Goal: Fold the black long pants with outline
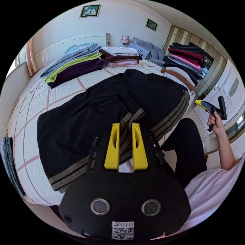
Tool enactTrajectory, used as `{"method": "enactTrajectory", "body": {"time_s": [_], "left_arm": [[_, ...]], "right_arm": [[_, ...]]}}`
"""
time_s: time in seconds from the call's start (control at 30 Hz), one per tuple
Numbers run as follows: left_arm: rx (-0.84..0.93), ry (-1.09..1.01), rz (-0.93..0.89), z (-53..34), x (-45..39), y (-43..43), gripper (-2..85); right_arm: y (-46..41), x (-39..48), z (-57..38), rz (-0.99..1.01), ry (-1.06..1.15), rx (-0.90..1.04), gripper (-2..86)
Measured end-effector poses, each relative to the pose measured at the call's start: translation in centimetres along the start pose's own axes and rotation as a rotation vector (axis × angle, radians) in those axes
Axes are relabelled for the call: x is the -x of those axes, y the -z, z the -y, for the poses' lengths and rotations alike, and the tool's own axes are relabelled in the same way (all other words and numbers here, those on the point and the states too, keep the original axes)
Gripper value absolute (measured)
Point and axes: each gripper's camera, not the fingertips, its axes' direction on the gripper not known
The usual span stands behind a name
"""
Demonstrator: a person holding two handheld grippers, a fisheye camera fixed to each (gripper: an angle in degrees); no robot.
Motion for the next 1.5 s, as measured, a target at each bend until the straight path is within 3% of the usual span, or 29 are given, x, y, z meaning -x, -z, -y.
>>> {"method": "enactTrajectory", "body": {"time_s": [0.1,0.2,0.33,0.4,0.47,0.57,0.67,0.73,0.8,0.97,1.17,1.27,1.37,1.5], "left_arm": [[-0.071,0.010,-0.049,0.3,3.9,6.0,4.4],[-0.207,0.064,-0.227,0.7,9.9,15.7,3.3],[-0.526,0.265,-0.377,-3.1,24.1,31.6,3.4],[-0.673,0.387,-0.329,-7.2,30.5,38.0,3.9],[-0.814,0.597,-0.115,-14.4,37.4,44.6,5.1],[-0.770,0.923,0.061,-23.9,44.1,46.4,6.6],[-0.775,0.980,0.044,-29.6,44.2,45.5,7.8],[-0.659,0.972,0.098,-30.4,42.8,44.2,8.4],[-0.567,0.978,0.093,-30.8,41.6,42.3,9.3],[-0.526,1.025,-0.196,-30.0,44.0,37.8,12.7],[-0.440,1.060,-0.157,-25.2,46.5,39.9,14.9],[-0.479,1.069,-0.113,-24.7,45.7,42.1,15.0],[-0.493,1.055,-0.189,-24.1,45.4,42.7,14.7],[-0.490,1.060,-0.318,-22.9,46.6,41.5,13.7]], "right_arm": [[-0.9,0.2,0.2,0.057,-0.002,0.036,6.5],[-1.1,0.9,0.6,0.041,0.033,0.055,6.4],[-0.6,1.1,1.2,0.050,0.053,0.061,6.5],[-0.3,0.9,1.4,0.073,0.055,0.049,7.0],[-0.2,0.7,1.4,0.075,0.054,0.044,7.7],[-0.3,-0.3,1.3,0.067,0.015,0.044,9.9],[-0.4,-1.6,1.3,0.100,-0.045,0.050,11.8],[-0.2,-2.4,1.4,0.102,-0.088,0.028,12.6],[-0.1,-3.7,1.9,0.122,-0.157,0.006,13.8],[-0.6,-5.8,4.5,0.160,-0.267,-0.017,16.7],[-3.2,-5.2,6.6,0.081,-0.369,-0.015,16.1],[-3.5,-2.3,7.3,-0.023,-0.334,-0.002,11.6],[-4.3,0.7,8.7,-0.176,-0.196,0.078,6.2],[-3.4,0.5,9.6,-0.099,-0.151,0.098,4.4]]}}
